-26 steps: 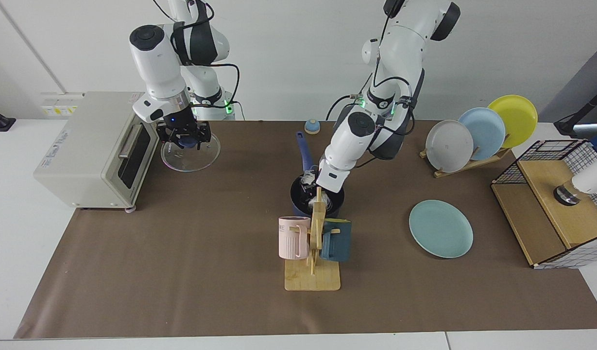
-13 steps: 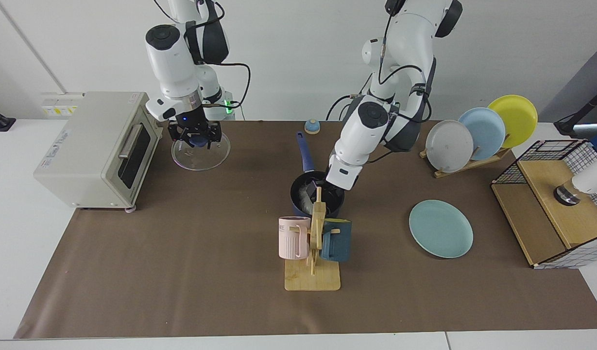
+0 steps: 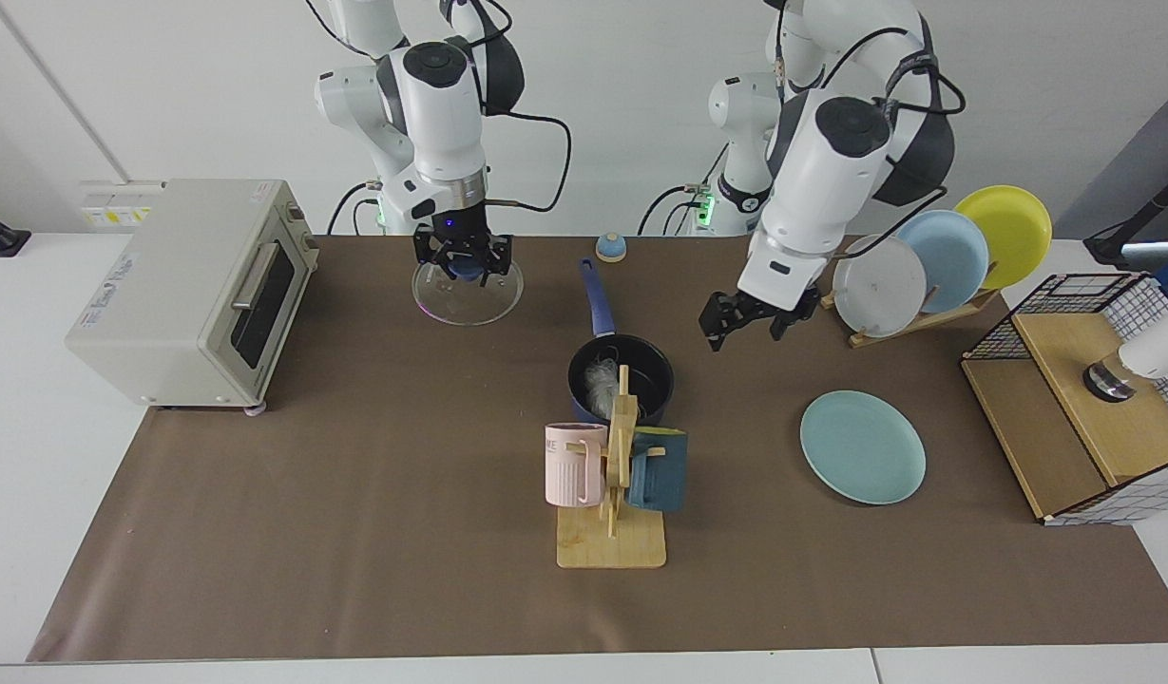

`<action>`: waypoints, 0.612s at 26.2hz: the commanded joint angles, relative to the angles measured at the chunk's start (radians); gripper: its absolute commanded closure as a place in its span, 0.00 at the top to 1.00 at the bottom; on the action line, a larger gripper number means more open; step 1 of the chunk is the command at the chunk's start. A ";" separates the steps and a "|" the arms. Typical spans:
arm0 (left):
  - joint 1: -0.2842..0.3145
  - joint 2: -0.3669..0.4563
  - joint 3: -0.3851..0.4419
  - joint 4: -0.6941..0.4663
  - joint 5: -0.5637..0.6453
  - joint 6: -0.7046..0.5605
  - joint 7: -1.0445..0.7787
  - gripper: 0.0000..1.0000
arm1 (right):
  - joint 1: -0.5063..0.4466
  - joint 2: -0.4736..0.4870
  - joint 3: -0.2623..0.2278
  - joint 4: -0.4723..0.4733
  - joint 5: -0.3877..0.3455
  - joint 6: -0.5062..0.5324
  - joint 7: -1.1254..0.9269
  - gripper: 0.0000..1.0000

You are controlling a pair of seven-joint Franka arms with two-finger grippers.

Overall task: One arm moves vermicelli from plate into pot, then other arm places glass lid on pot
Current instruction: 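Release the vermicelli into the pot and withdraw the left gripper, then lift the glass lid and carry it over the pot with the right gripper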

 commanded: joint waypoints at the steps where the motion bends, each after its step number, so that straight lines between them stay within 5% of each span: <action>1: -0.001 -0.108 0.103 -0.017 -0.012 -0.114 0.181 1.00 | -0.006 0.085 0.061 0.106 0.016 -0.012 0.124 0.00; 16: 0.020 -0.223 0.327 -0.050 -0.107 -0.186 0.446 1.00 | 0.013 0.345 0.203 0.346 -0.074 -0.039 0.424 0.00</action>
